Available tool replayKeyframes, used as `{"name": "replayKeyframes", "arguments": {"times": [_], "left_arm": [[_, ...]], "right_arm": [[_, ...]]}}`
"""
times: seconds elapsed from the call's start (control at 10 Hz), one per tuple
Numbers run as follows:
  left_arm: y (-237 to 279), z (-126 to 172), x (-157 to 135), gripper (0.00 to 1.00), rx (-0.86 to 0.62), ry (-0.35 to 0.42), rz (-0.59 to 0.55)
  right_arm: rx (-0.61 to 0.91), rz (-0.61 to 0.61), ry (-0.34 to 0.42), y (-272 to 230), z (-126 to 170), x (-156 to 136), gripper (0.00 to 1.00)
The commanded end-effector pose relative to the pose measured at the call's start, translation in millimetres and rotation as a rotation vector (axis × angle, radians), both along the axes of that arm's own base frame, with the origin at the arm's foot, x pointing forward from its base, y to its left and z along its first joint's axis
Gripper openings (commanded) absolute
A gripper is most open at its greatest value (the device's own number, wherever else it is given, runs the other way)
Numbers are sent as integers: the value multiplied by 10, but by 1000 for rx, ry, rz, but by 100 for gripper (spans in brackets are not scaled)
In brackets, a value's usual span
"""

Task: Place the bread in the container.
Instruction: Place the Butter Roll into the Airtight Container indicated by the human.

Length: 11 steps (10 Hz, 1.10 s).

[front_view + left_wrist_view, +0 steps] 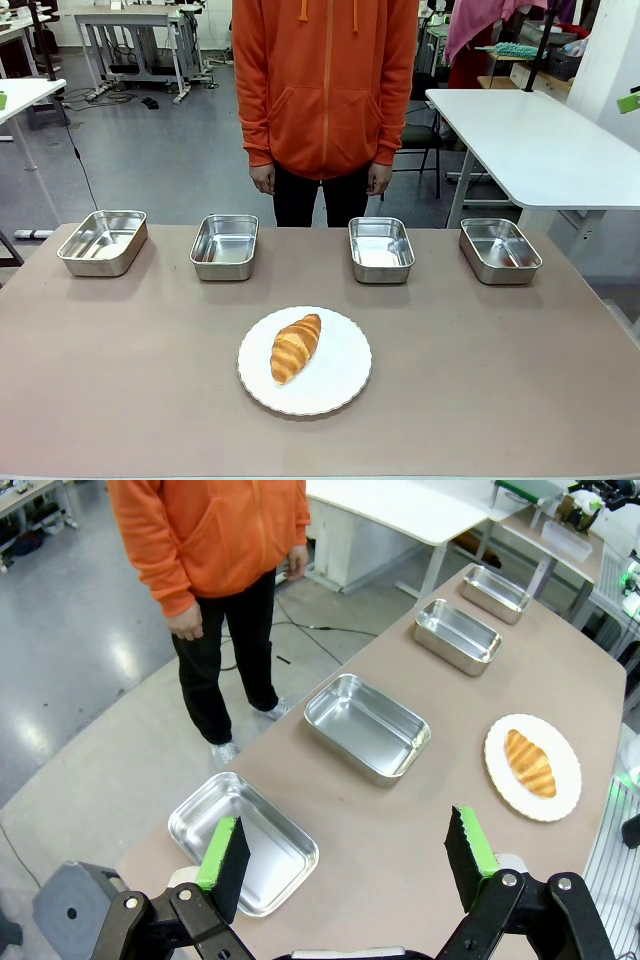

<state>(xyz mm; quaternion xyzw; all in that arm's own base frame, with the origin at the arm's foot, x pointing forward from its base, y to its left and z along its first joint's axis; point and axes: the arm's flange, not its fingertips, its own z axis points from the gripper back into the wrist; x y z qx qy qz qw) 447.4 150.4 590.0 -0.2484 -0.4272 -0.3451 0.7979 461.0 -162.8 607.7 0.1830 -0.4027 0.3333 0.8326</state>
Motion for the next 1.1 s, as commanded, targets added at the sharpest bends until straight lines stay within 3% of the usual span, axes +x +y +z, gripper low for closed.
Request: {"name": "replayKeyframes", "arguments": {"times": [0.0, 1.0], "left_arm": [[10, 3, -22, 100, -16, -16, -11], [10, 3, -22, 100, -16, -16, -11]], "right_arm": [[10, 5, -13, 13, 8, -5, 100], [10, 5, -13, 13, 8, -5, 100]]}}
